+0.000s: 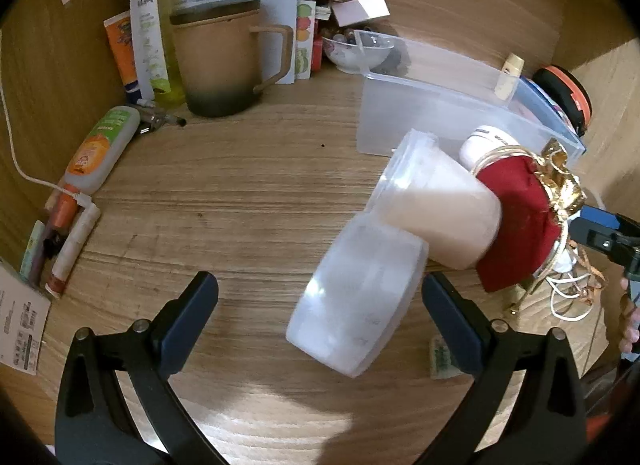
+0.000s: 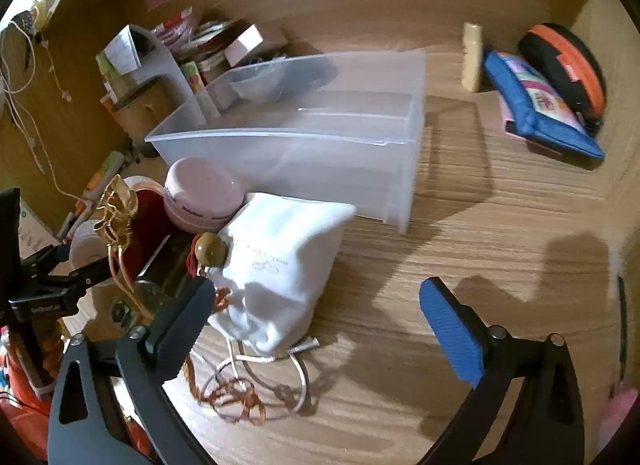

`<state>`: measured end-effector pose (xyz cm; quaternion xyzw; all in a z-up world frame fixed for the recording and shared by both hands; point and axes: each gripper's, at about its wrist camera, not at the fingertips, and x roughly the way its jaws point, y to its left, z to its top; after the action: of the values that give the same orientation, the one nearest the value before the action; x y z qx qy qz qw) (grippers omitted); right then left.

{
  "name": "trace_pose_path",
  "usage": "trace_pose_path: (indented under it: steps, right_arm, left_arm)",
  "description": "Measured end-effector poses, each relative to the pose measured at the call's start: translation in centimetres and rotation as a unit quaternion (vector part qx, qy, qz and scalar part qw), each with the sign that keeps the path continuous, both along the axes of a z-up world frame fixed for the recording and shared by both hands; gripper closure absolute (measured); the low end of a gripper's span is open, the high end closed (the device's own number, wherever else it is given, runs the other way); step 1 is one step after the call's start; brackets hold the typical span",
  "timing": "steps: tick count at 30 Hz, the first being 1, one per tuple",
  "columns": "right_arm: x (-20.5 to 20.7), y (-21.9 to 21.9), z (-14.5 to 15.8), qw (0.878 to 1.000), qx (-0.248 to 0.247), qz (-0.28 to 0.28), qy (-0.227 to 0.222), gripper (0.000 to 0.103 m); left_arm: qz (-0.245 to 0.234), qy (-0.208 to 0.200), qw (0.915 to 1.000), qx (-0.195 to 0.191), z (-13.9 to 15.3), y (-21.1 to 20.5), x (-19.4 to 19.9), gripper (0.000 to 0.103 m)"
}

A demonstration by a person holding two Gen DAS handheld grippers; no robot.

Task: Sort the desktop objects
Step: 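Grasp the translucent white lid with the left gripper while the right grasps the white pouch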

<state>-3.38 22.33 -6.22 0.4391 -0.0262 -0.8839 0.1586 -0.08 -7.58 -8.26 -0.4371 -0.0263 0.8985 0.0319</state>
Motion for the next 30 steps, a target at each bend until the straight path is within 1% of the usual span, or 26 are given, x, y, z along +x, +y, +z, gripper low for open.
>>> trace_pose_path:
  steps: [2, 3, 6, 7, 11, 16, 17, 18, 20, 21, 22, 26, 27, 30]
  right_arm:
    - [-0.7, -0.4, -0.4, 1.000, 0.002, 0.009, -0.009, 0.010]
    - [-1.0, -0.5, -0.5, 1.000, -0.003, 0.016, -0.013, 0.012]
    - [-2.0, -0.8, -1.0, 0.999, -0.012, 0.028, -0.027, 0.014]
    - [-2.2, -0.9, -1.1, 0.999, -0.015, 0.031, -0.030, 0.014]
    - [-3.0, -1.4, -1.5, 0.998, -0.026, 0.044, -0.041, 0.014]
    - [-3.3, -2.7, -1.5, 0.997, -0.006, 0.062, -0.039, 0.014]
    - [-3.2, -2.8, -1.6, 0.998, -0.004, 0.061, -0.035, 0.017]
    - [-3.1, -3.1, -1.6, 0.997, 0.000, 0.066, -0.030, 0.020]
    - [-2.8, -3.7, -1.5, 0.996, -0.001, 0.086, -0.025, 0.041]
    - [-2.6, -3.9, -1.5, 0.996, -0.002, 0.091, -0.024, 0.045]
    - [-2.5, -4.0, -1.5, 0.995, -0.001, 0.092, -0.021, 0.047]
    - [-2.0, -3.9, -1.4, 0.996, -0.008, 0.088, -0.011, 0.053]
    - [-1.8, -3.8, -1.3, 0.996, -0.011, 0.084, -0.008, 0.053]
    - [-1.3, -3.7, -1.0, 0.997, -0.011, 0.075, 0.002, 0.057]
  left_arm:
    - [0.001, 0.003, 1.0000, -0.004, 0.0, 0.0, 0.0, 0.000]
    - [0.002, 0.005, 1.0000, -0.006, 0.0, 0.0, -0.1, 0.002]
    - [-0.004, 0.001, 1.0000, -0.009, -0.1, 0.2, -0.3, 0.016]
    - [-0.006, -0.003, 0.9999, -0.009, -0.3, 0.3, -0.5, 0.018]
    - [-0.005, -0.006, 0.9998, -0.019, -0.6, 0.4, -0.8, 0.018]
    - [-0.001, 0.003, 0.9995, -0.033, -0.8, 0.6, -0.9, 0.022]
    - [-0.001, 0.007, 0.9994, -0.035, -0.8, 0.7, -0.9, 0.024]
    - [-0.002, 0.009, 0.9994, -0.034, -0.8, 0.7, -0.8, 0.027]
    - [-0.003, 0.014, 0.9993, -0.035, -0.7, 0.7, -0.8, 0.035]
    - [-0.003, 0.016, 0.9992, -0.036, -0.6, 0.7, -0.8, 0.040]
    - [-0.004, 0.017, 0.9992, -0.037, -0.6, 0.7, -0.8, 0.043]
    - [-0.004, 0.019, 0.9991, -0.037, -0.6, 0.7, -0.8, 0.047]
    - [-0.004, 0.020, 0.9991, -0.037, -0.6, 0.7, -0.8, 0.050]
    - [-0.006, 0.022, 0.9990, -0.038, -0.5, 0.8, -0.7, 0.067]
